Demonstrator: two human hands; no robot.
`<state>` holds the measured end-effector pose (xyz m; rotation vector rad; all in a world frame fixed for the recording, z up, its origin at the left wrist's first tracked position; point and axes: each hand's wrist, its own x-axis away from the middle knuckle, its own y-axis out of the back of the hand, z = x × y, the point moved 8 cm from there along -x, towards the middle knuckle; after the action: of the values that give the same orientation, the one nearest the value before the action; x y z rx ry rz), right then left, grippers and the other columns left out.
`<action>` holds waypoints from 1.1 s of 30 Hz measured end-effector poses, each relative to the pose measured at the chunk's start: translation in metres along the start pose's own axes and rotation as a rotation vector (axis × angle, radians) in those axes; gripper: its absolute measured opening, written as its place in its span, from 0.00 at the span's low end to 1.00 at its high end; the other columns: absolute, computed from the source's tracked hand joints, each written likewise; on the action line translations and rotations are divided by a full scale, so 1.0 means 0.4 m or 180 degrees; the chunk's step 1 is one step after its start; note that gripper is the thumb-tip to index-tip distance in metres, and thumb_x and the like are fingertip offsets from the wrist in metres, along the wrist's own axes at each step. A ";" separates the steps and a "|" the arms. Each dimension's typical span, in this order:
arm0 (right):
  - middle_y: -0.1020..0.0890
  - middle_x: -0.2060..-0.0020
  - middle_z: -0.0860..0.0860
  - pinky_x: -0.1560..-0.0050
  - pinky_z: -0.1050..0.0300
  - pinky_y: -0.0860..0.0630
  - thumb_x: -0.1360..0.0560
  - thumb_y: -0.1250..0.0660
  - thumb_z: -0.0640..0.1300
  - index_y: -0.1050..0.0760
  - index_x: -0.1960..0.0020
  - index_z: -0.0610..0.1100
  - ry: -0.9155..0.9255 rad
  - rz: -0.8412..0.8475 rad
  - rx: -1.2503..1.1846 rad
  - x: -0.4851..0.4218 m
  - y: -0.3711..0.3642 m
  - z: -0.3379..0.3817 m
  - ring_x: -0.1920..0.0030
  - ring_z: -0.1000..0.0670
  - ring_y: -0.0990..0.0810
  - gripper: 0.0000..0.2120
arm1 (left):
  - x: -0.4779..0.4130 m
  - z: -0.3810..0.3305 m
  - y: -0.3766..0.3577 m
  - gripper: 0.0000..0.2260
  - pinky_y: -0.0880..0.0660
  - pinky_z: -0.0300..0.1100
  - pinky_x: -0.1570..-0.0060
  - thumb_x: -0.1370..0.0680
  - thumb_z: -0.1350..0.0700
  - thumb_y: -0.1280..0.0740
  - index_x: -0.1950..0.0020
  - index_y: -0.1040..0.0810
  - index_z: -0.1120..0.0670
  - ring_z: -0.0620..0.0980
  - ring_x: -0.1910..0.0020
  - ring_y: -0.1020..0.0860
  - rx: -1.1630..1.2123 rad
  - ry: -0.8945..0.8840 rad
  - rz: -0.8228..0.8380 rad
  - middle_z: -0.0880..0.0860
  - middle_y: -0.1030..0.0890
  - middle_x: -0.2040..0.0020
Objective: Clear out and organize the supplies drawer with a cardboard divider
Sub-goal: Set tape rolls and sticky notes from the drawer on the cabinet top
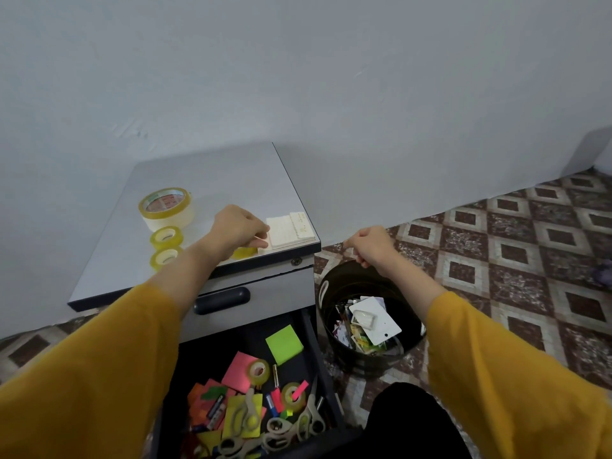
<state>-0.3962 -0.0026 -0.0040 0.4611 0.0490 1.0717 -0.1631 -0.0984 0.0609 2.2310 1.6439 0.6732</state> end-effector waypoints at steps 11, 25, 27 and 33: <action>0.26 0.71 0.47 0.80 0.66 0.34 0.25 0.35 0.36 0.27 0.63 0.39 0.0191 0.0724 0.0070 0.214 -0.234 -0.022 0.78 0.54 0.31 0.08 | 0.232 0.189 -0.011 0.06 0.24 0.31 0.73 0.23 0.62 0.34 0.60 0.23 0.58 0.42 0.76 0.22 0.0447 0.0048 0.0581 0.55 0.21 0.64; 0.26 0.77 0.48 0.81 0.66 0.33 0.27 0.31 0.37 0.26 0.70 0.43 -0.0069 0.1178 0.0750 0.270 -0.483 -0.261 0.82 0.56 0.30 0.13 | 0.279 0.644 0.053 0.09 0.24 0.34 0.71 0.21 0.61 0.37 0.61 0.23 0.56 0.47 0.68 0.22 0.0283 0.1012 0.0320 0.54 0.20 0.63; 0.25 0.74 0.47 0.80 0.67 0.32 0.27 0.30 0.39 0.24 0.67 0.41 -0.0058 0.1157 0.0886 0.260 -0.503 -0.290 0.77 0.53 0.27 0.10 | 0.276 0.714 0.040 0.10 0.23 0.37 0.68 0.22 0.61 0.37 0.62 0.23 0.56 0.49 0.67 0.22 0.0143 0.1155 0.0324 0.55 0.20 0.62; 0.18 0.63 0.44 0.57 0.60 0.28 0.28 0.31 0.39 0.19 0.59 0.39 0.0183 0.0950 0.1482 0.181 -0.549 -0.343 0.57 0.46 0.21 0.04 | 0.224 0.827 -0.008 0.07 0.22 0.47 0.56 0.24 0.59 0.35 0.59 0.20 0.61 0.53 0.61 0.22 -0.0330 0.1211 0.0294 0.60 0.20 0.60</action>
<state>-0.2134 0.0194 -0.1996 0.8769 0.2925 1.3716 0.0298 0.0022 -0.2040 2.2149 1.6272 1.2420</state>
